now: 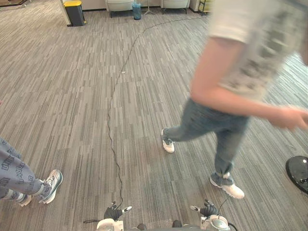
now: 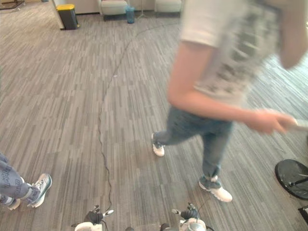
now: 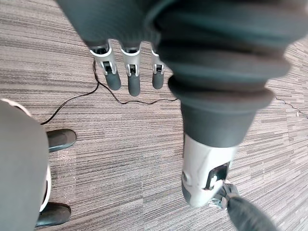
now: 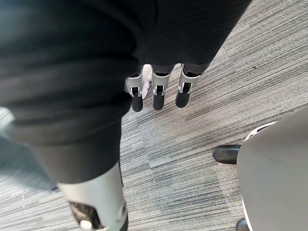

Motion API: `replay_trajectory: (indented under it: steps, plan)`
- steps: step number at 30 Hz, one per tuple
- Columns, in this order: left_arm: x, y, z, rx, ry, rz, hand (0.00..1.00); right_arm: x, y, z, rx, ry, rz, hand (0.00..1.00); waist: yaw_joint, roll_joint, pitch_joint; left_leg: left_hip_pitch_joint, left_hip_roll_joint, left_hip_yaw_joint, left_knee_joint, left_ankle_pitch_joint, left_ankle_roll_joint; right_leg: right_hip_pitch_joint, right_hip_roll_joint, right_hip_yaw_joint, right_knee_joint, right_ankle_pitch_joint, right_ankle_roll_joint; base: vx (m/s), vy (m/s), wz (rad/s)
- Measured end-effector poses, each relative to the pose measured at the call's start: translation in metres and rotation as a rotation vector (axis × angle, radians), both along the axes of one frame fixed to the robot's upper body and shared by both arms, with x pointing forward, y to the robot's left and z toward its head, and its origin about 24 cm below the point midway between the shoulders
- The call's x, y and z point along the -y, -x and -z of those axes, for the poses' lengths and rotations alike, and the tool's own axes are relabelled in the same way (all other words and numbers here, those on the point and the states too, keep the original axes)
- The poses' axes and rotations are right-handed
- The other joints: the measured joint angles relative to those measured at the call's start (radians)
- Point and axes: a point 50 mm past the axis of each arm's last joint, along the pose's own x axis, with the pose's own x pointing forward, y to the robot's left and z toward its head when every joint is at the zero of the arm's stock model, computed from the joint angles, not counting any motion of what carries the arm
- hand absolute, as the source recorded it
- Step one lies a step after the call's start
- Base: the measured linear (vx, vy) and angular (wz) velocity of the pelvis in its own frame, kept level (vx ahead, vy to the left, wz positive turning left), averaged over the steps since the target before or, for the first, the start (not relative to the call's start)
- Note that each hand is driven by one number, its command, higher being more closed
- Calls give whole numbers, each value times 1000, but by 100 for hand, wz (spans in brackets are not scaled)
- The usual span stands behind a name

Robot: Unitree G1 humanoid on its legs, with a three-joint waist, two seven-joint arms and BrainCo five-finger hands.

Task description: Pick up cushions and gather them together orderly.

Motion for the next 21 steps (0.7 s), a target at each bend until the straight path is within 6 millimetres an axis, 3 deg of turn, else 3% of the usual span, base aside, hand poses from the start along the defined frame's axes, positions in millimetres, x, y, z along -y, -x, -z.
replay_trajectory:
  steps: [12,15,17,18,21]
  plan:
    - [0,0,0,2,2,-11,0,3,1,0,-1,-2,33,0,2,1,1,-12,4,-4,3,0,-1,-6,4,-2,-9,0,-1,0,0,1]
    - [-2,-4,-2,16,0,-19,0,4,1,0,1,-3,38,0,7,-2,5,-45,12,-5,35,-24,-4,-27,4,-11,20,-25,-10,14,-29,9]
    - [-7,-7,-4,33,0,-57,0,3,-1,-1,8,-7,41,0,9,-11,18,-133,44,-6,216,-107,-13,-56,-3,-19,77,-61,-13,60,-61,15]
    - [-9,-13,-6,58,4,-68,0,4,-2,-1,14,-8,53,0,16,-8,38,-210,85,-2,411,-170,-33,-60,0,-25,113,-97,-23,45,-73,16]
    - [-13,-20,-11,99,6,-95,0,5,-3,-2,22,-1,59,0,31,-18,62,-314,136,22,665,-200,-49,-32,-10,-26,129,-129,-31,103,-9,13]
